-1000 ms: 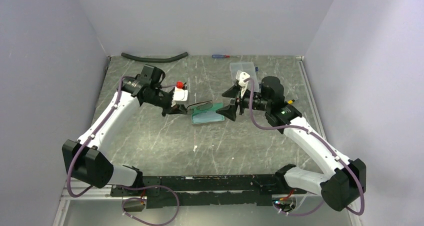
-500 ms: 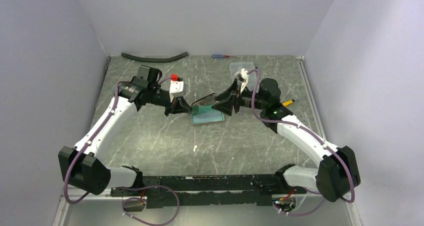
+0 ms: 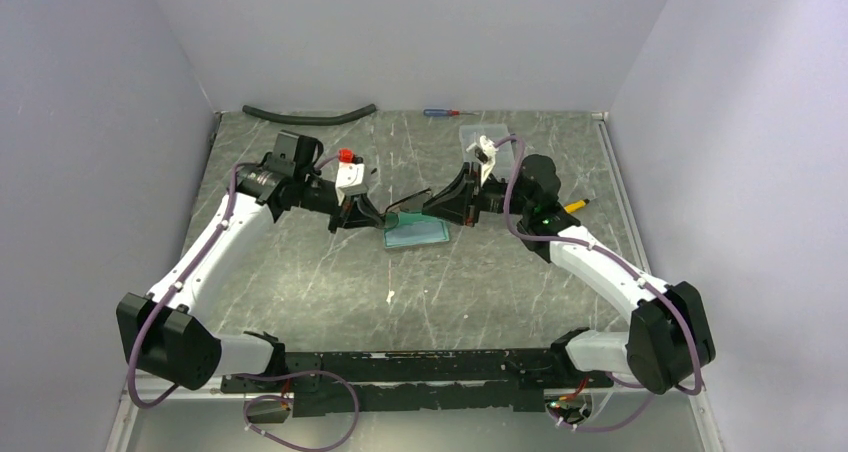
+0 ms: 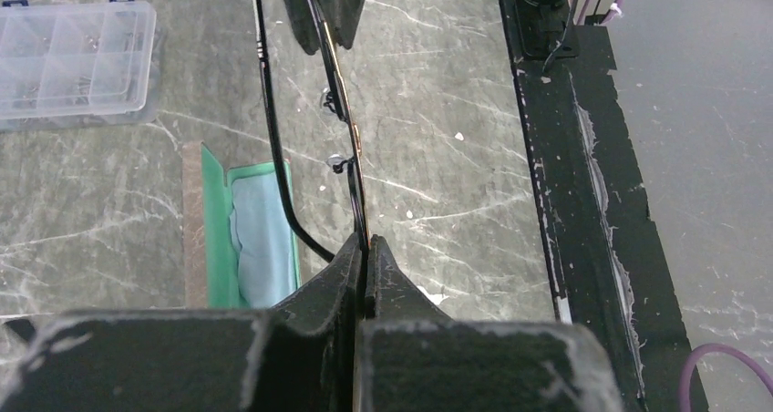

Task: Organize the sunglasses
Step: Fold the sunglasses.

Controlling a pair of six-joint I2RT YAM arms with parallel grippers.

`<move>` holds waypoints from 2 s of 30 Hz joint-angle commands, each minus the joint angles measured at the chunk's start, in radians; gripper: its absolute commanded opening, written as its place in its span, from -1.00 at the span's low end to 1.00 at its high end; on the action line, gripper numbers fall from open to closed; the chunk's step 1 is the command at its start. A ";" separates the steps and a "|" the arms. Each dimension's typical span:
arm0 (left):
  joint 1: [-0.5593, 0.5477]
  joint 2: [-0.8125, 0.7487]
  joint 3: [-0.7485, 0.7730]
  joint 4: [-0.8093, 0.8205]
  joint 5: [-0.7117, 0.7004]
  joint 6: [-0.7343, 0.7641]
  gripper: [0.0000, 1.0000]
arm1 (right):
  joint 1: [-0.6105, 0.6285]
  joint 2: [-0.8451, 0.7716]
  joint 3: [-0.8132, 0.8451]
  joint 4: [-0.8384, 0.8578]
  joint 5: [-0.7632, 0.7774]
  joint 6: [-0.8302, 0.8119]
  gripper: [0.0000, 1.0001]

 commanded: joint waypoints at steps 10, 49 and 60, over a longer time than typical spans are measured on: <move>-0.001 0.025 0.033 -0.066 0.100 0.083 -0.90 | -0.002 0.001 0.044 0.106 -0.133 0.011 -1.00; -0.002 0.146 -0.035 0.371 -0.037 -0.323 -0.14 | 0.093 0.041 0.133 -0.087 -0.117 -0.154 -1.00; -0.008 0.063 -0.079 0.360 0.011 -0.271 -0.06 | 0.041 0.078 0.087 -0.028 -0.004 0.021 -1.00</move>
